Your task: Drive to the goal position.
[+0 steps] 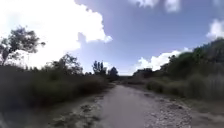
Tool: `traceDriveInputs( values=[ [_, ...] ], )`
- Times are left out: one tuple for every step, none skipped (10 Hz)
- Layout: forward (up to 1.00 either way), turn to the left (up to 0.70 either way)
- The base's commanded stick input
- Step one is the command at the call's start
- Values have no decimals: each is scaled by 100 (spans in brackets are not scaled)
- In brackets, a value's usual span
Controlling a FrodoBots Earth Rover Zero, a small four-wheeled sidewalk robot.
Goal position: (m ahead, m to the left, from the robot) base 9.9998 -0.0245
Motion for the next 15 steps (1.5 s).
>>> traceDriveInputs(
  values=[
    [70, 0],
    [70, 0],
    [70, 0],
    [70, 0],
    [70, 0],
    [70, 0],
    [70, 0],
    [70, 0],
    [70, 0],
    [70, 0],
    [70, 0],
    [70, 0],
    [70, 0],
    [70, 0],
    [70, 0]
  ],
)
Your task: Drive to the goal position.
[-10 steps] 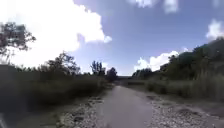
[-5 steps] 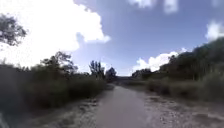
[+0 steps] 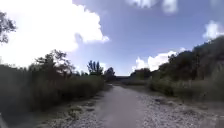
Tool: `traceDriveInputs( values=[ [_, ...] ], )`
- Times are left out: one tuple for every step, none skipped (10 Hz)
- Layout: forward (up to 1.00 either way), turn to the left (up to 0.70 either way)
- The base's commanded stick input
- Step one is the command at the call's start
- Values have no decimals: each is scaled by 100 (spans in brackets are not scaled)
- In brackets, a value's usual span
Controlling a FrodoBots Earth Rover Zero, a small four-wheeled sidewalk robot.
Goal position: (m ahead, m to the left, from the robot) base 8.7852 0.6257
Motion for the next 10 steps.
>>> traceDriveInputs(
  values=[
    [70, 0],
    [70, 0],
    [70, 0],
    [70, 0],
    [70, 0],
    [70, 0],
    [70, 0],
    [70, 0],
    [70, 0],
    [70, 0]
  ],
)
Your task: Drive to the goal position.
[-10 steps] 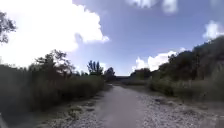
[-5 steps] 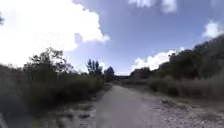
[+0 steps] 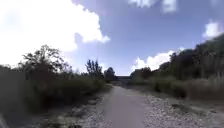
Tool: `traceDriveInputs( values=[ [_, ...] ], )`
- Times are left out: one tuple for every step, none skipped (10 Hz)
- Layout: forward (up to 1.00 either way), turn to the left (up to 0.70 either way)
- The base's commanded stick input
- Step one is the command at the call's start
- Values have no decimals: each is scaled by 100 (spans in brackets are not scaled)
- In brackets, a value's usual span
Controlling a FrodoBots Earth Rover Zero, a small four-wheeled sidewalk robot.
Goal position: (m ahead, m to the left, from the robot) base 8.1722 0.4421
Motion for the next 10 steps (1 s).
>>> traceDriveInputs(
  values=[
    [70, 0],
    [70, 0],
    [70, 0],
    [70, 0],
    [70, 0],
    [70, 0],
    [70, 0],
    [70, 0],
    [70, 0],
    [70, 0]
  ],
)
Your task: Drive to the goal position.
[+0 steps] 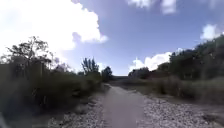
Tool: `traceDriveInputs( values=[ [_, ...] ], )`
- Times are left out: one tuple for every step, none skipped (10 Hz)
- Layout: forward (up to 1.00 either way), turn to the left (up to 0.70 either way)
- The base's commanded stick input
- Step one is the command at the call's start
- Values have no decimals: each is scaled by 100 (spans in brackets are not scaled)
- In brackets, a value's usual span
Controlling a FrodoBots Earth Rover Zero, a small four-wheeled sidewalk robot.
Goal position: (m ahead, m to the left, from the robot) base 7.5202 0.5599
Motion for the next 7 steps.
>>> traceDriveInputs(
  values=[
    [70, 0],
    [70, 0],
    [70, 0],
    [70, 0],
    [70, 0],
    [70, 0],
    [70, 0]
  ],
)
